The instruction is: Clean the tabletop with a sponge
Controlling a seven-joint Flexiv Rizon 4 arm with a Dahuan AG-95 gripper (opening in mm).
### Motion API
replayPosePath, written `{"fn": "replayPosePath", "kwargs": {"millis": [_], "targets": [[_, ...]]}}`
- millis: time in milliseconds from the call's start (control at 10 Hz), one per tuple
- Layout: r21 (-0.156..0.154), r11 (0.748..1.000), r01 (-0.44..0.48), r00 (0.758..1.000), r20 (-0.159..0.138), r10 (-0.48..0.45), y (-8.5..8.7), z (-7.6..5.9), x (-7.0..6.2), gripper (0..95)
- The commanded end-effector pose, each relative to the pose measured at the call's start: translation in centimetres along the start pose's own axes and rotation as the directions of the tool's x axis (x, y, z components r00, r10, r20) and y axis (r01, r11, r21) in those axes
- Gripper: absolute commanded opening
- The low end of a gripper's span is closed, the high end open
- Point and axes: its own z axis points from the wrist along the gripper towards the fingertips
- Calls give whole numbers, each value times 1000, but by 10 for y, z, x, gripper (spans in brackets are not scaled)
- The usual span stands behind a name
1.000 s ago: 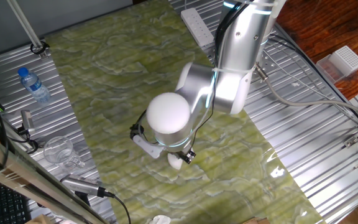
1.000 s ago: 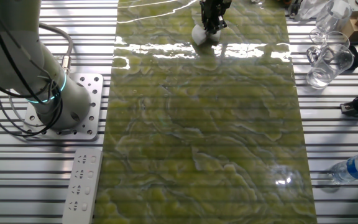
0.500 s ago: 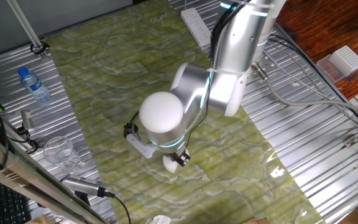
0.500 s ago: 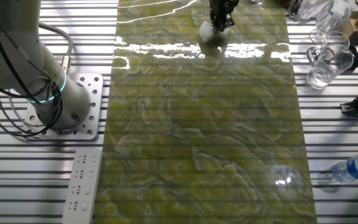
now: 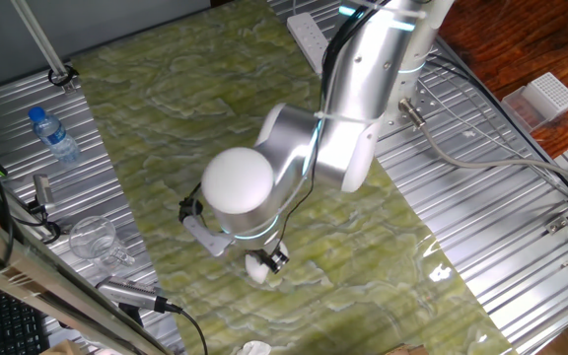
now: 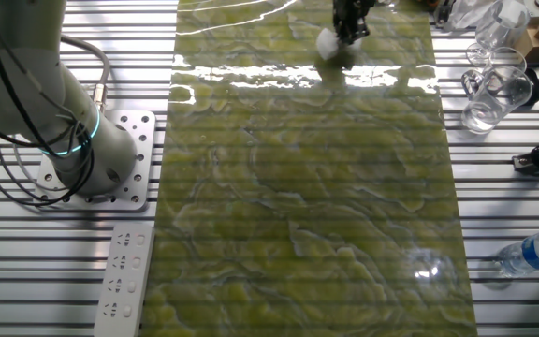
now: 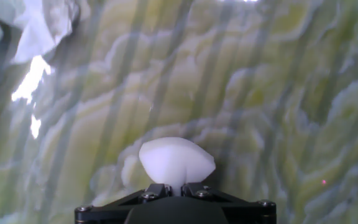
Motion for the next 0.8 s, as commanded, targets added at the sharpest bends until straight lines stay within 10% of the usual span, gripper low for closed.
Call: {"fn": "replayPosePath", "kwargs": {"millis": [100, 800], "targets": [[3, 1000, -3, 1000, 11, 3, -2, 1, -12, 0], [0, 997, 73, 997, 15, -73, 2, 7, -38, 0]]}}
